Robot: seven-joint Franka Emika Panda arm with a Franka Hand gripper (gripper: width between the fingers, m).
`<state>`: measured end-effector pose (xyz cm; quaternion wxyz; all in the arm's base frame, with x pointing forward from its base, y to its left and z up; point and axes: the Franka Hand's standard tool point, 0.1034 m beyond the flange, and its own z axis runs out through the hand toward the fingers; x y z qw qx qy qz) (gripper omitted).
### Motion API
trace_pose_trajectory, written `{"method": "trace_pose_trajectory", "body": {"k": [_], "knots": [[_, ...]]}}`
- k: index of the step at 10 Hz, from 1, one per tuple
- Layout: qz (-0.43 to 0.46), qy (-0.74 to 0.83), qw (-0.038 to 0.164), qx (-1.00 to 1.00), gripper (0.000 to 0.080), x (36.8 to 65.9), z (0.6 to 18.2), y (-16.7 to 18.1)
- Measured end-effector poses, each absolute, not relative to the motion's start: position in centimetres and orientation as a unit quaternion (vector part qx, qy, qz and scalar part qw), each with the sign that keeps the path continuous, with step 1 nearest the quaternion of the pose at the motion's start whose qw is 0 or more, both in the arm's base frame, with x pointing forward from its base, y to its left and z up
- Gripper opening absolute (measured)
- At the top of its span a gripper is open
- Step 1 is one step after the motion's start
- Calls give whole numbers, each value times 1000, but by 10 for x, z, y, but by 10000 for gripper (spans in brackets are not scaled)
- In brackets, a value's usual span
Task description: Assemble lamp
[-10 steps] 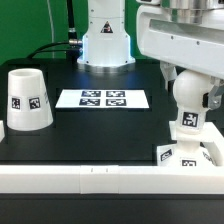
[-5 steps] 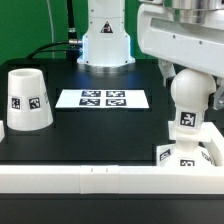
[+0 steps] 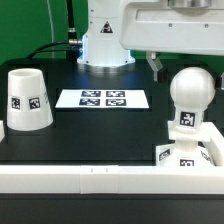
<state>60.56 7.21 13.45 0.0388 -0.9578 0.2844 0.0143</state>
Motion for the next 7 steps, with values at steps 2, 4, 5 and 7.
{"method": "trace_pose_trajectory", "body": {"k": [2, 4, 5, 7], "knots": [[15, 283, 38, -958, 699, 606, 133, 74], [15, 282, 39, -959, 699, 606, 133, 74], [14, 278, 39, -960, 699, 605, 133, 74], [7, 173, 40, -984, 699, 583, 147, 65]]}}
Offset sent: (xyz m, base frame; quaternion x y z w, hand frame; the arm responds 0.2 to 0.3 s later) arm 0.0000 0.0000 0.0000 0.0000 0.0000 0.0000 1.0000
